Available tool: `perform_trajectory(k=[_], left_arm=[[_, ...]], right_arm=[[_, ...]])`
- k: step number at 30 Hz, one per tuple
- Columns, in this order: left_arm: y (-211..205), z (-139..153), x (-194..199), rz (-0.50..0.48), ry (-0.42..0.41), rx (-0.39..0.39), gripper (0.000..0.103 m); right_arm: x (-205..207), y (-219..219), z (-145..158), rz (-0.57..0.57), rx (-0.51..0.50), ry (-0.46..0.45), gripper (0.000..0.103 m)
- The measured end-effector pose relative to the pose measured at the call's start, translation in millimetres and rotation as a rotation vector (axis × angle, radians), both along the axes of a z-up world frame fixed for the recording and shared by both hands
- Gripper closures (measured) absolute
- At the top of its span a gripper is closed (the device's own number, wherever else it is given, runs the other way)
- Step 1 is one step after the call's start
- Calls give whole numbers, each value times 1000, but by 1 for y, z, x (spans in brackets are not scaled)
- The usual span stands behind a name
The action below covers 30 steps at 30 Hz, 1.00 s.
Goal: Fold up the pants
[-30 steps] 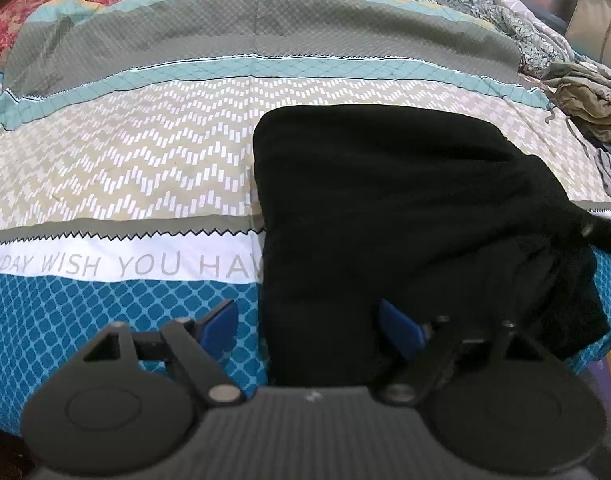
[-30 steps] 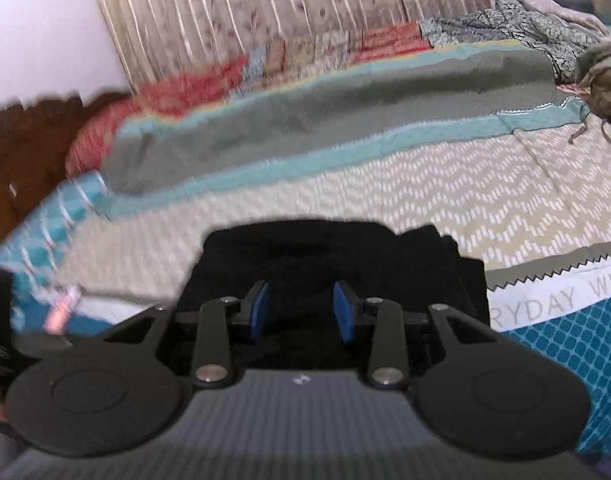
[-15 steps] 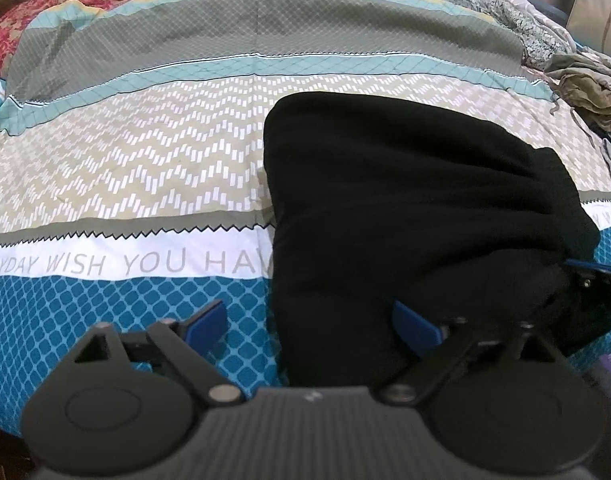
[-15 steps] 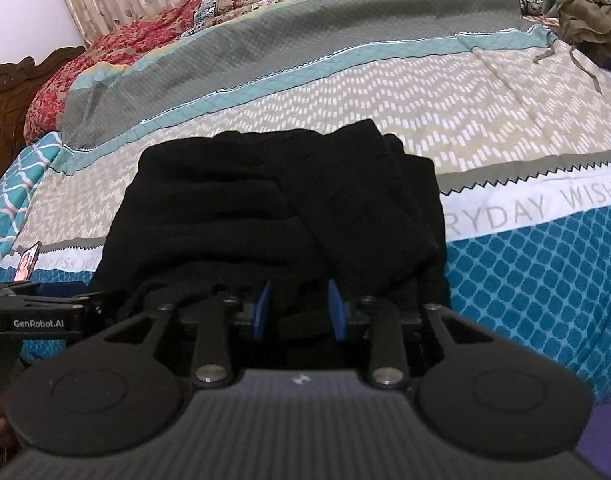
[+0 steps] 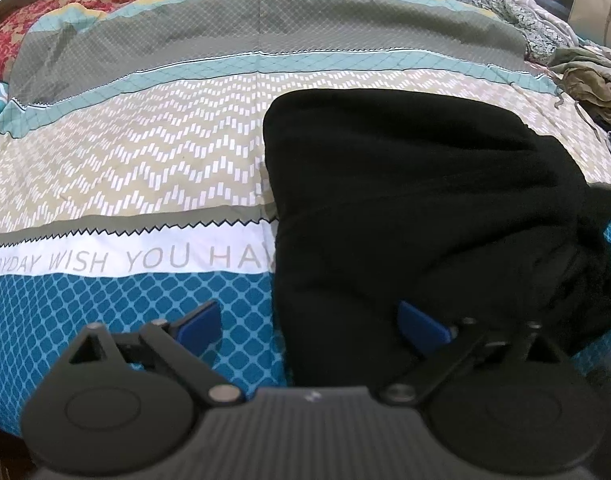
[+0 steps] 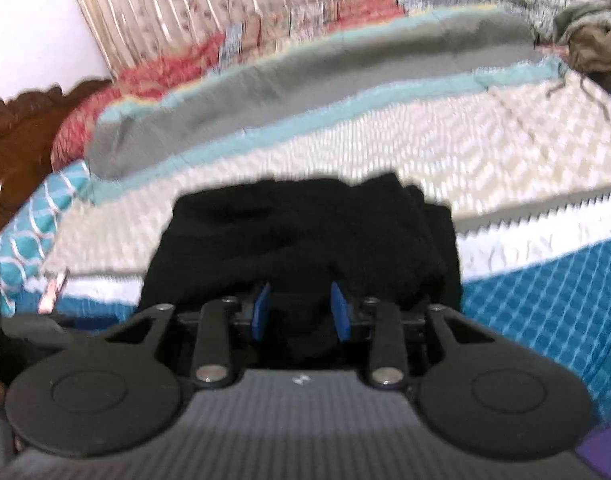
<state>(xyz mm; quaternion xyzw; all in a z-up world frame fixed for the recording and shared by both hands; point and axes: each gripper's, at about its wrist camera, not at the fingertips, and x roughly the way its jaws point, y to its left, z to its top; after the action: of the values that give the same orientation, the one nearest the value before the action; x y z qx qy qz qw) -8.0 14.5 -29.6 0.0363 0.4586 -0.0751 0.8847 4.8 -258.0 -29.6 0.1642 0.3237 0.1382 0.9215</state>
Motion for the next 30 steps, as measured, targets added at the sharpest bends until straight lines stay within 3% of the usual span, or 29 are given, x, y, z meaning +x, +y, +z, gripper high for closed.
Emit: perform_trajectory(k=[8,13,18,22,26,30], left_arm=[[0,-1,0,-4,-2,1,2],[0,-4,-1,-13,-8,4,1],[3,-5,-1,-13,-2,-9,1],[15,7,-3,-16,3,-88,9],[37,32,-7,15,-92,-199,10],[22,41,-5,-39,-132,-211,13]], right_arm=[[44,-8,-9,-66,-35,46,64],[51,-7,-34,-90,-137,108,68],[47,-37,-47,-112,11,151,66],[44,-38,-35,-78,1,148,66],[37,-58,-5,-93,41,24,58],[75,-69,-8,-81,99,77,49]])
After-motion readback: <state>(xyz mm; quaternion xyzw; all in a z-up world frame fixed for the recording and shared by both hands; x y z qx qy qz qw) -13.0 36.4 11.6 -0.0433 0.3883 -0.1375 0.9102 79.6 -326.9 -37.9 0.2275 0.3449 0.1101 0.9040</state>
